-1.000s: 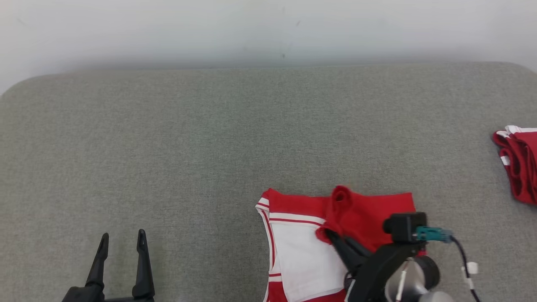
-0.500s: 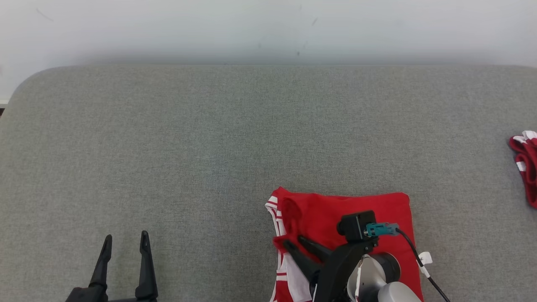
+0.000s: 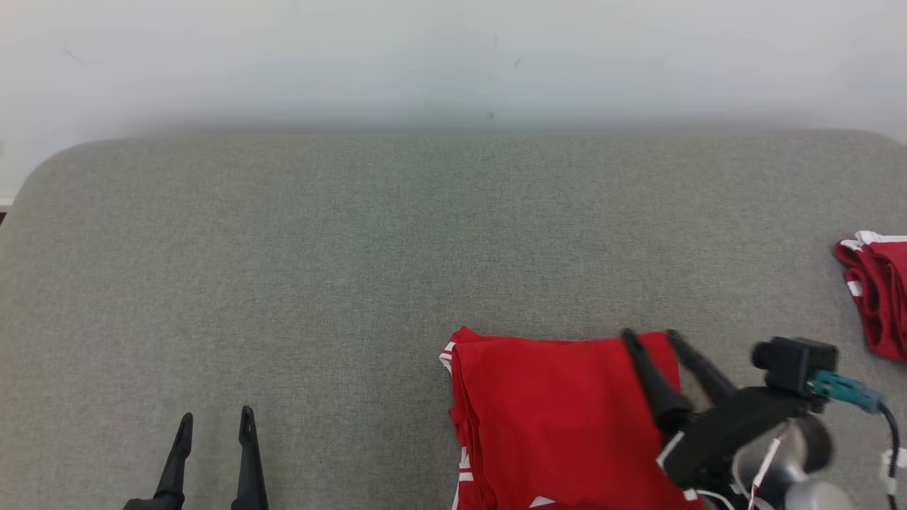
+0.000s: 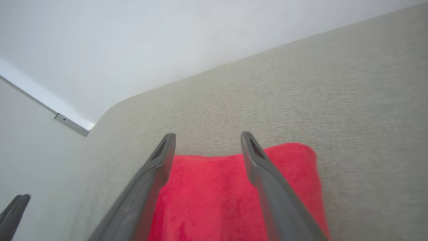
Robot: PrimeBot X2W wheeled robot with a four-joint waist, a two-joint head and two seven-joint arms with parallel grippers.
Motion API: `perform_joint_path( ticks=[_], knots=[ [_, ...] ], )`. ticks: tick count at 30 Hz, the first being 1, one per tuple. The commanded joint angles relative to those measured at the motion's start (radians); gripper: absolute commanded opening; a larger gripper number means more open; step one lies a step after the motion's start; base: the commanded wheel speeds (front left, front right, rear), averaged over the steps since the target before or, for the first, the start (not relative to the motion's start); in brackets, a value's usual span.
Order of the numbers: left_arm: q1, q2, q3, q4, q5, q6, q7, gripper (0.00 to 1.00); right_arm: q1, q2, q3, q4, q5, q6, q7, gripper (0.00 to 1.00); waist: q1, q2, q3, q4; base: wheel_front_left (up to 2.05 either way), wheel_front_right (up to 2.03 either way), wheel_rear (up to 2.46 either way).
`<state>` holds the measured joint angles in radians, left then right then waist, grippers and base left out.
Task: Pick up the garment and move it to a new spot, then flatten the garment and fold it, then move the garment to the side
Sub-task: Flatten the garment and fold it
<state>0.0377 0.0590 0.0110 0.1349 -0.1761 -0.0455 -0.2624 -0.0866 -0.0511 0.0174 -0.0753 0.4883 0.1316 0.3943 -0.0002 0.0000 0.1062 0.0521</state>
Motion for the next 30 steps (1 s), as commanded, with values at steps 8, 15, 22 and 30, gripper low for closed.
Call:
perform_joint_path(
  ticks=[8, 15, 22, 30],
  knots=[
    [-0.003, -0.004, -0.015, 0.004, -0.006, -0.009, -0.003, 1.0, 0.111, 0.002, -0.082, 0.001, -0.263, -0.003, -0.054, 1.0, 0.0002, 0.0, -0.004, -0.009, 0.0, 0.0, 0.0],
    [-0.009, -0.002, -0.011, 0.012, -0.005, -0.015, -0.003, 1.0, 0.139, 0.001, 0.128, 0.011, -0.294, -0.001, -0.05, 1.0, 0.0002, 0.0, 0.005, 0.003, 0.0, 0.0, 0.0],
    [-0.03, -0.002, -0.005, 0.02, -0.005, -0.023, -0.003, 1.0, 0.154, -0.031, 0.332, -0.033, -0.378, -0.001, 0.02, 1.0, 0.0002, 0.0, 0.027, 0.024, 0.0, 0.0, 0.0],
    [-0.041, -0.005, -0.004, 0.029, -0.008, -0.029, -0.003, 1.0, 0.157, -0.026, 0.39, 0.013, -0.413, -0.001, 0.059, 1.0, 0.0002, 0.0, 0.038, 0.043, 0.0, 0.0, 0.0]
  ],
)
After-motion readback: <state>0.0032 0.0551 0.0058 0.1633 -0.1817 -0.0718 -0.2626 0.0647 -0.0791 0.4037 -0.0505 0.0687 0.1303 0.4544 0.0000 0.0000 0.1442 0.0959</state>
